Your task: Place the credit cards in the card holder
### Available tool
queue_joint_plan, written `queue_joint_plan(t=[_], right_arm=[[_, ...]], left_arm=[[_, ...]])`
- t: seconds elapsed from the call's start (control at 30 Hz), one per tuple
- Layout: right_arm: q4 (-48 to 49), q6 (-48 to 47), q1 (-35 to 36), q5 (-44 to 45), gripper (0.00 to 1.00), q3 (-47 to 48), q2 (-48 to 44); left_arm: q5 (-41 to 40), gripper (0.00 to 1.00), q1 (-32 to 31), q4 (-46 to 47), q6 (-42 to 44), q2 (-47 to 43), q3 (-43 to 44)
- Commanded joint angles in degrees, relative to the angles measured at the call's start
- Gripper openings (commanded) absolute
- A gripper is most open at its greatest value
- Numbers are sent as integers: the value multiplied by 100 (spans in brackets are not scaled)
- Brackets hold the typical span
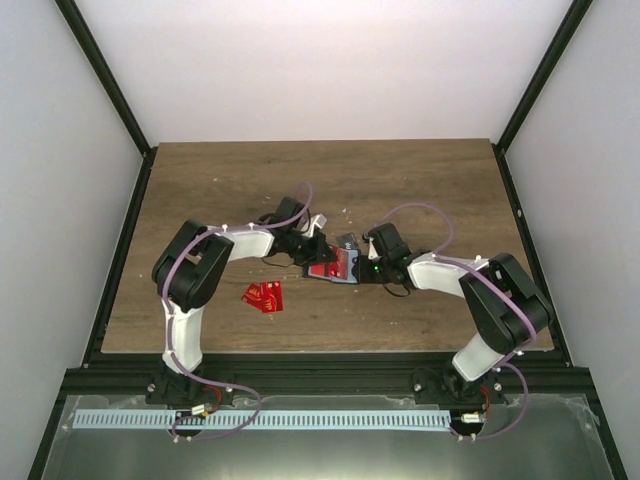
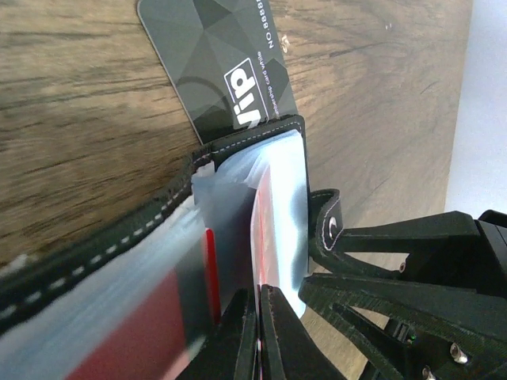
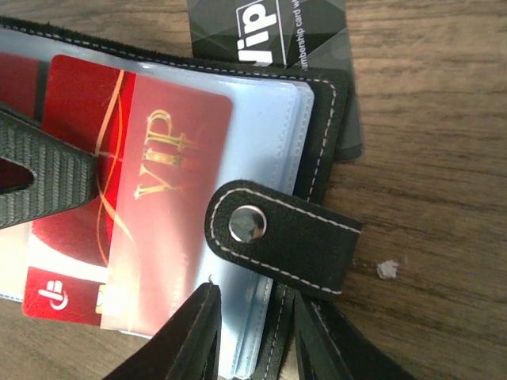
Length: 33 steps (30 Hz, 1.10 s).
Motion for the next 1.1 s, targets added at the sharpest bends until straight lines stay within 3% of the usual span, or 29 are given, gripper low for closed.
queue_joint_plan(t=[0.0, 0.43, 0.7, 1.07], right_arm=[[-314, 20, 11, -231, 28, -118, -125], [-599, 76, 11, -62, 28, -20, -287], [-922, 76, 11, 63, 35, 11, -754], [-1071, 103, 11, -87, 40, 59, -1077]], left_arm=[[-232, 4, -177, 60, -62, 161, -72], [-717, 4, -339, -437, 289, 190, 119], [-776, 28, -365, -956, 561, -113, 268], [-1306, 50, -374, -2075, 1128, -468, 658]])
